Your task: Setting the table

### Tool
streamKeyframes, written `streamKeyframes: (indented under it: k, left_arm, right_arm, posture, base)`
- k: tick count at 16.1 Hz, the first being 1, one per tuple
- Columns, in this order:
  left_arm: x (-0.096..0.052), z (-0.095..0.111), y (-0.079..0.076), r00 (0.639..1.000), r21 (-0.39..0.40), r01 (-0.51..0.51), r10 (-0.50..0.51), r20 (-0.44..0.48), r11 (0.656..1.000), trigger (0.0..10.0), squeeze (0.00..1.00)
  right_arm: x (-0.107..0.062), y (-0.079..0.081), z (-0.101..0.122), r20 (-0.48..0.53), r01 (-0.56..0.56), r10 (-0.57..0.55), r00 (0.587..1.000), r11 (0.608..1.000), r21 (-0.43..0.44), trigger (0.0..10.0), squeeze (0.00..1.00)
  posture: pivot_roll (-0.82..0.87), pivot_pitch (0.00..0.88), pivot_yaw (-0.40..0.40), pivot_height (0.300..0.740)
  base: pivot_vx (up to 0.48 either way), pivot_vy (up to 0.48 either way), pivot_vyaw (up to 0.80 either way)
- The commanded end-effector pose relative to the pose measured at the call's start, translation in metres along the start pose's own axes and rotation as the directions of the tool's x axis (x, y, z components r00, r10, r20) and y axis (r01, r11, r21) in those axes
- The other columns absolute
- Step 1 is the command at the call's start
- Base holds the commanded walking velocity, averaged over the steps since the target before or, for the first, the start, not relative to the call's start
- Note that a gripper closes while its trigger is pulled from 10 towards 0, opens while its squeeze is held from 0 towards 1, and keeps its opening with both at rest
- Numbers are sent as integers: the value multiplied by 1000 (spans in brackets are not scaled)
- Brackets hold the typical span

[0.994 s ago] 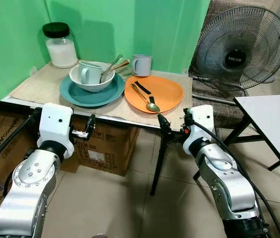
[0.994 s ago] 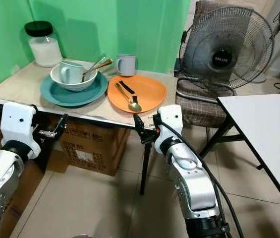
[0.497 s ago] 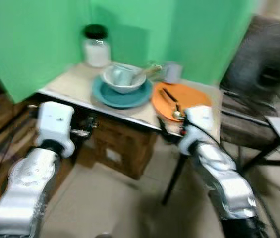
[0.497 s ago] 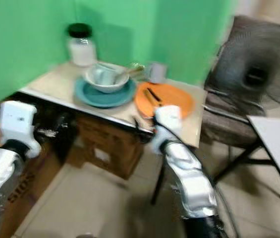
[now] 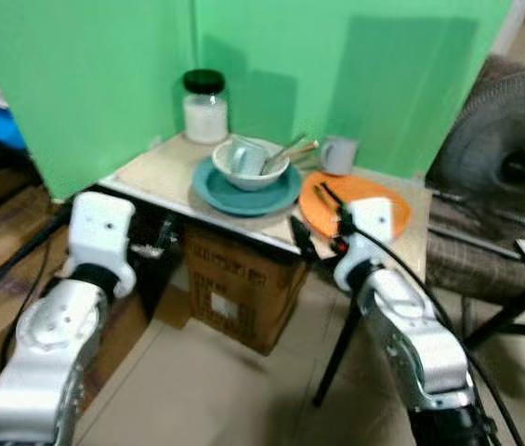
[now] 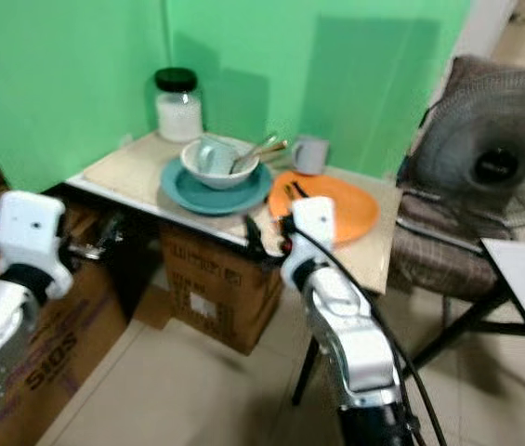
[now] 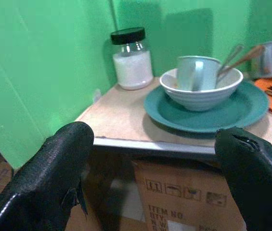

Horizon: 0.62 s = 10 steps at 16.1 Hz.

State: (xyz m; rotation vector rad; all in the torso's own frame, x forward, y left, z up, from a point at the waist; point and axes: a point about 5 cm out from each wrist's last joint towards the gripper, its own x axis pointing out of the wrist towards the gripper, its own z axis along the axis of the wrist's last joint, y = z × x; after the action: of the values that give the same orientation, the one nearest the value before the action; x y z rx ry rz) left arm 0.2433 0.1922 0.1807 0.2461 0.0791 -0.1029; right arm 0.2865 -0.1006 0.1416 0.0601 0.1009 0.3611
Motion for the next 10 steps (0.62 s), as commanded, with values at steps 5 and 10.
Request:
streamKeyframes:
  k: [5, 10]
  left_arm:
    - [1, 1, -9, 999, -2, 54, -54, 7, 999, 10000, 0]
    - [1, 2, -9, 998, 0, 62, -62, 8, 998, 10000, 0]
  right_arm:
    - [-2, -13, -2, -13, 57, -57, 998, 998, -7, 10000, 0]
    - [-1, -12, -3, -14, 55, -55, 998, 998, -9, 10000, 0]
  posture:
    - [52, 0, -33, 740]
    - [54, 0, -32, 740]
  base:
    - [337, 0, -320]
    - [355, 0, 0]
